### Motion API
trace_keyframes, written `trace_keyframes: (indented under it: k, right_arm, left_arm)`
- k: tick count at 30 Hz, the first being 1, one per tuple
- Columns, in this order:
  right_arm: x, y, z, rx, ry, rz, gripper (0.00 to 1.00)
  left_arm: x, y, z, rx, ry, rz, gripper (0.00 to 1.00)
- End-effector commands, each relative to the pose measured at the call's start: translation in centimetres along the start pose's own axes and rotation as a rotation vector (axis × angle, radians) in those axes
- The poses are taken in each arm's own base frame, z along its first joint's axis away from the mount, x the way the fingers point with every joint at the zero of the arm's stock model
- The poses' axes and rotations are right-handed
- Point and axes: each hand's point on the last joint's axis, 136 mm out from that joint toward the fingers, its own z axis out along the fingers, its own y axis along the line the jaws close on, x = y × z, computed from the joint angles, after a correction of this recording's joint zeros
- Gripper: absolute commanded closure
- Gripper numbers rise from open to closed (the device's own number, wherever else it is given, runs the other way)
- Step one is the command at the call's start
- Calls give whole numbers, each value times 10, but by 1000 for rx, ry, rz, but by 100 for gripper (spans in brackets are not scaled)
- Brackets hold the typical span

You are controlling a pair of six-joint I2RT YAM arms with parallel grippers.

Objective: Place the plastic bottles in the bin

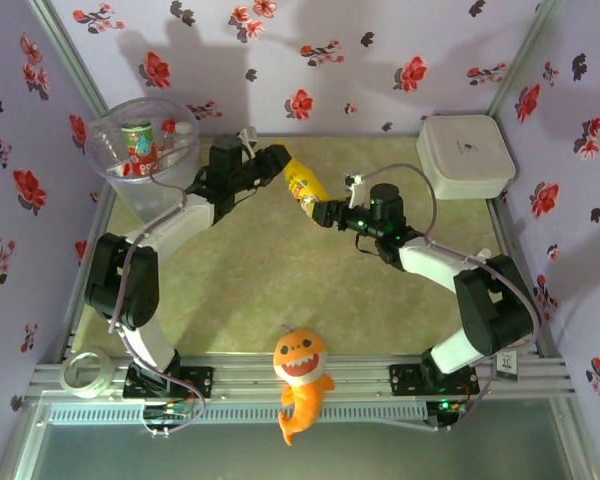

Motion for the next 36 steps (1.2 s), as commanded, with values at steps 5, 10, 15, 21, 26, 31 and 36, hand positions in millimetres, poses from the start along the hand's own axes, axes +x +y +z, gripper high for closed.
trace_keyframes:
  k: [5, 10, 15, 21, 26, 31, 36]
  right_arm:
    - [-26, 28, -1, -82, -36, -15, 4]
    - [-45, 35, -24, -23, -94, -52, 1]
    - [-56, 34, -49, 53, -158, -79, 1]
    - [-49, 32, -62, 81, -145, -74, 1]
    - [-36, 27, -60, 68, -134, -40, 1]
    - [-27, 23, -58, 73, -105, -35, 1]
    - [-14, 14, -57, 102, -64, -42, 1]
  left_arm:
    - [-35, -39, -8, 94, -72, 54, 69]
    - [-74, -54, -21, 102, -159, 82, 76]
    - [-119, -86, -42, 146, -265, 130, 83]
    - [-170, -119, -72, 164, -393, 198, 88]
    - [-221, -126, -115, 149, -559, 205, 94]
    - [-277, -110, -194, 47, -791, 219, 98]
    - [-316, -90, -290, -61, -1070, 210, 100]
